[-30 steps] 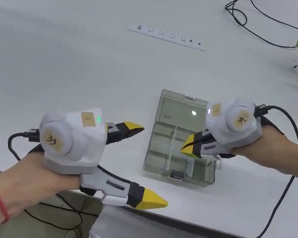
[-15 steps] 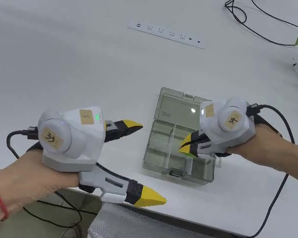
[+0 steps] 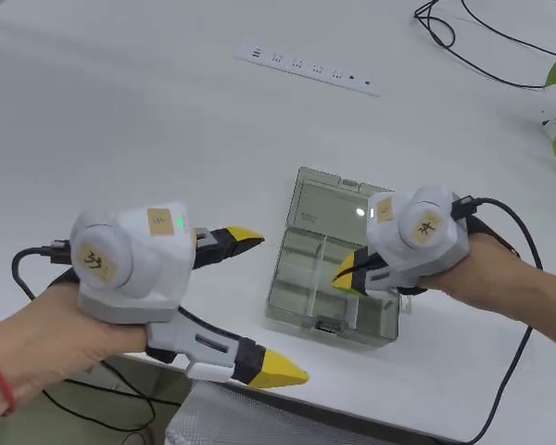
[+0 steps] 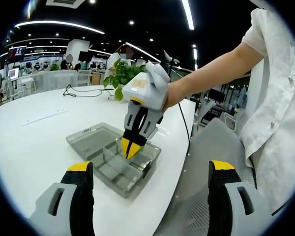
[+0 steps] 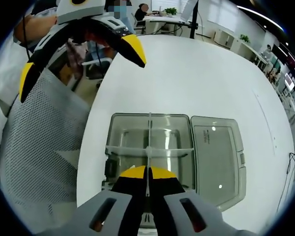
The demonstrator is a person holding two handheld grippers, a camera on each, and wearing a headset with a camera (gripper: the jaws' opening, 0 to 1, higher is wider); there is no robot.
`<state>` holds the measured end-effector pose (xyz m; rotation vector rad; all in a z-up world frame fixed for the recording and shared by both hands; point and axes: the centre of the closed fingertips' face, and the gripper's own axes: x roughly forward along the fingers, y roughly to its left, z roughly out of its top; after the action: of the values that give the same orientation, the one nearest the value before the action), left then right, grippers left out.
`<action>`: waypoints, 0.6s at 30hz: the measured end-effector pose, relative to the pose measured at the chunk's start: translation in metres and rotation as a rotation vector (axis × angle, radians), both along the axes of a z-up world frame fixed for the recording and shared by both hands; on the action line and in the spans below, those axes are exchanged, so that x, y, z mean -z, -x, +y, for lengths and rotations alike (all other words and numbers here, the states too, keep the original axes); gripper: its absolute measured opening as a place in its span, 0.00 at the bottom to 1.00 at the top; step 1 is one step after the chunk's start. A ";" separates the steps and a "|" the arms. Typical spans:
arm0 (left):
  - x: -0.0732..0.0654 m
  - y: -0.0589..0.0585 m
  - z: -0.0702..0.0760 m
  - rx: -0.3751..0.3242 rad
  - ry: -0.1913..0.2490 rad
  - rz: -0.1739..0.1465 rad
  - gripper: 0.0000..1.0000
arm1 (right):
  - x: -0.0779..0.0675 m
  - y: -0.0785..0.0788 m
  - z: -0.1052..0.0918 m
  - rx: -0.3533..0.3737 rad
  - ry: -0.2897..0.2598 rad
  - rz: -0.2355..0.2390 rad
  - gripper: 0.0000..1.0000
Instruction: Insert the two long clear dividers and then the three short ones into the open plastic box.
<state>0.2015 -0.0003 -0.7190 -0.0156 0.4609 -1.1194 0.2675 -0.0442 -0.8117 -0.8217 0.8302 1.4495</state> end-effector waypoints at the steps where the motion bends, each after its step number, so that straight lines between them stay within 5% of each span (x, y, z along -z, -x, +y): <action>1: 0.000 0.000 0.000 0.001 -0.001 0.000 1.00 | -0.001 0.001 0.001 0.007 -0.008 0.007 0.03; 18: -0.003 0.002 0.003 -0.016 -0.002 -0.001 0.99 | -0.028 0.000 0.000 0.088 -0.105 0.023 0.19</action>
<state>0.1996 0.0031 -0.7165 -0.0170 0.4609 -1.1028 0.2675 -0.0446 -0.7842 -0.6828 0.7910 1.4147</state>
